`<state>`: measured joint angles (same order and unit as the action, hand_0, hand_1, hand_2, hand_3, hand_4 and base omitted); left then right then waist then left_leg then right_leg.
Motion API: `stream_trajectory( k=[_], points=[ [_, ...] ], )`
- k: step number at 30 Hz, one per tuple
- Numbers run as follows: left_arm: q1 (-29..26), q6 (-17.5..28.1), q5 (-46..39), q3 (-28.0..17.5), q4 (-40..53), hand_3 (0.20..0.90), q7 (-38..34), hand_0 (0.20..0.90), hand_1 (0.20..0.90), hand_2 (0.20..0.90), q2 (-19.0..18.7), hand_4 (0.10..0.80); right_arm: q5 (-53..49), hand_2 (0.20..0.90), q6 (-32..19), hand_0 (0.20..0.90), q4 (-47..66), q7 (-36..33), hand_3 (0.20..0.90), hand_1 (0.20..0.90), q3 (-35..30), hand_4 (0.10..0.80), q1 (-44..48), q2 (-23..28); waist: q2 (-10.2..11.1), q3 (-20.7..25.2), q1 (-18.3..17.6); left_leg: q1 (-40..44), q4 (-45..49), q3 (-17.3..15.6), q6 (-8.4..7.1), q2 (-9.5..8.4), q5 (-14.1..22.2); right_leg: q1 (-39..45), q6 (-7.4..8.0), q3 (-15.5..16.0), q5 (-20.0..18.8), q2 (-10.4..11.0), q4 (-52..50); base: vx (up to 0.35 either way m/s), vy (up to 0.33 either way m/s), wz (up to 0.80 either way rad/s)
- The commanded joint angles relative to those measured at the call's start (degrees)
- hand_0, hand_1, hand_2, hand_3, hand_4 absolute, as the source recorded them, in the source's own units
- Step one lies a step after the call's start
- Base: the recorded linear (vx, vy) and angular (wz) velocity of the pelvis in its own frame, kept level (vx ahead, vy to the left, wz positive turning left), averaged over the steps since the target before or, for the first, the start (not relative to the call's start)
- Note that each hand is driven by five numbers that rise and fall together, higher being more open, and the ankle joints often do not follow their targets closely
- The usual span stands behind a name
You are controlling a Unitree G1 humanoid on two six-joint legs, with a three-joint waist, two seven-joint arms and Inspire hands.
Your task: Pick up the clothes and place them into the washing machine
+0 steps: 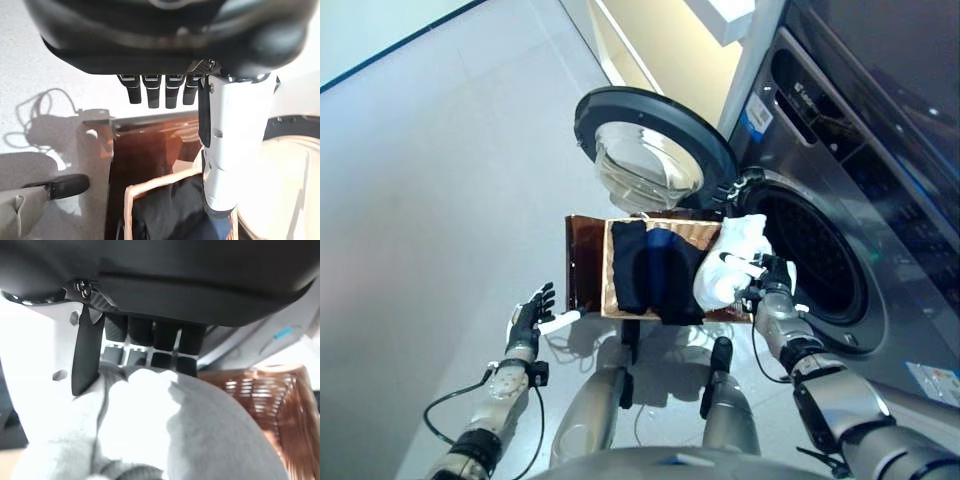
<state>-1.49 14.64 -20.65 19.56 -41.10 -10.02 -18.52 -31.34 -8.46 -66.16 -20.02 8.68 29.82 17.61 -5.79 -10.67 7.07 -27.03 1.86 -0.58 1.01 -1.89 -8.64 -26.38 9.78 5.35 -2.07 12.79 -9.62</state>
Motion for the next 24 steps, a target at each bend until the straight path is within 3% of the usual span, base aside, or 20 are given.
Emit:
stream_trajectory(
  k=[1,6,9,15,17,18,19,20,24],
  points=[
    [-2.95,6.17,1.41,0.04,-1.02,0.900,-1.66,0.900,0.900,0.900,-0.41,0.800,-11.53,0.200,-10.38,0.200,3.95,4.30,0.200,0.200,-2.93,0.300,1.12,-0.40,1.76,0.14,-0.30,-5.04,8.17,-0.05,-1.91,-0.59,7.59,5.47,-2.29,0.87,-2.78,2.33,8.47,-0.004,0.001,-0.04],
    [-3.98,7.23,0.73,1.83,-2.04,0.900,-1.42,0.900,0.900,0.900,1.16,0.800,-28.59,0.200,-15.16,0.200,3.05,10.15,0.200,0.200,-10.88,0.300,0.39,-3.76,-0.27,0.18,-0.44,-5.31,8.42,-0.18,-1.88,-0.84,7.84,4.42,-2.59,0.50,-2.00,2.63,7.23,-0.009,0.022,-0.06],
    [-4.28,7.69,-0.48,3.51,-1.12,0.900,-0.72,0.900,0.900,0.900,1.97,0.800,-39.25,0.200,-17.60,0.200,3.55,13.70,0.200,0.200,-15.94,0.300,2.50,-5.81,-2.97,-0.90,-0.10,-6.66,9.88,-0.45,-1.71,-1.09,8.25,1.83,-3.04,-0.47,-0.69,2.81,4.23,-0.038,0.054,-0.04],
    [-5.08,8.25,-2.15,5.10,-0.85,0.900,-0.44,0.900,0.900,0.900,1.85,0.800,-43.95,0.200,-20.60,0.200,6.82,14.34,0.200,0.200,-17.45,0.300,4.45,-7.07,-5.31,-4.01,-0.79,-11.28,16.27,-1.52,-1.65,-0.84,9.93,-5.21,-4.20,-2.25,2.56,2.13,-4.97,-0.086,0.036,-0.06],
    [-5.15,8.40,-2.63,5.08,-0.55,0.900,-0.45,0.900,0.900,0.900,1.68,0.800,-44.49,0.200,-21.51,0.200,8.00,14.37,0.200,0.200,-17.64,0.300,4.90,-7.33,-5.71,-4.84,-1.07,-13.55,20.52,-1.68,-1.81,-0.54,11.41,-8.18,-4.77,-2.76,4.48,1.68,-9.61,-0.031,0.001,0.13],
    [-4.65,8.58,-2.80,5.12,0.16,0.900,-0.28,0.900,0.900,0.900,1.22,0.800,-44.64,0.200,-22.60,0.200,8.19,13.98,0.200,0.200,-17.62,0.300,6.15,-6.71,-6.01,-5.08,-1.24,-15.20,24.36,-1.22,-2.02,-0.21,14.50,-10.07,-5.00,-3.51,7.48,1.49,-13.89,-0.056,0.010,0.08],
    [-4.69,8.57,-2.80,5.08,0.24,0.900,-0.29,0.900,0.900,0.900,1.20,0.800,-44.64,0.200,-22.63,0.200,8.18,13.97,0.200,0.200,-17.61,0.300,6.28,-6.70,-6.12,-5.34,-1.28,-16.26,24.59,-1.62,-1.77,-0.07,12.95,-11.07,-5.28,-3.29,6.17,1.50,-14.05,0.078,-0.015,0.05],
    [-4.32,8.62,-2.71,5.10,0.47,0.900,-0.26,0.900,0.900,0.900,0.97,0.800,-44.61,0.200,-23.18,0.200,8.37,13.53,0.200,0.200,-17.62,0.300,7.05,-6.41,-6.19,-4.83,-1.14,-16.48,25.78,-1.21,-2.07,0.02,15.19,-11.44,-5.15,-3.72,8.28,1.26,-15.46,-0.008,0.001,0.05],
    [-3.32,8.41,-2.80,5.20,-0.27,0.900,-0.39,0.900,0.900,0.900,0.19,0.800,-44.78,0.200,-25.21,0.200,8.98,12.11,0.200,0.200,-18.94,0.300,11.77,-3.76,-7.11,-4.61,-0.60,-18.19,27.58,-1.37,-1.89,0.25,16.07,-13.52,-5.46,-3.99,9.34,1.20,-17.61,0.038,0.006,-0.04]
  ],
)
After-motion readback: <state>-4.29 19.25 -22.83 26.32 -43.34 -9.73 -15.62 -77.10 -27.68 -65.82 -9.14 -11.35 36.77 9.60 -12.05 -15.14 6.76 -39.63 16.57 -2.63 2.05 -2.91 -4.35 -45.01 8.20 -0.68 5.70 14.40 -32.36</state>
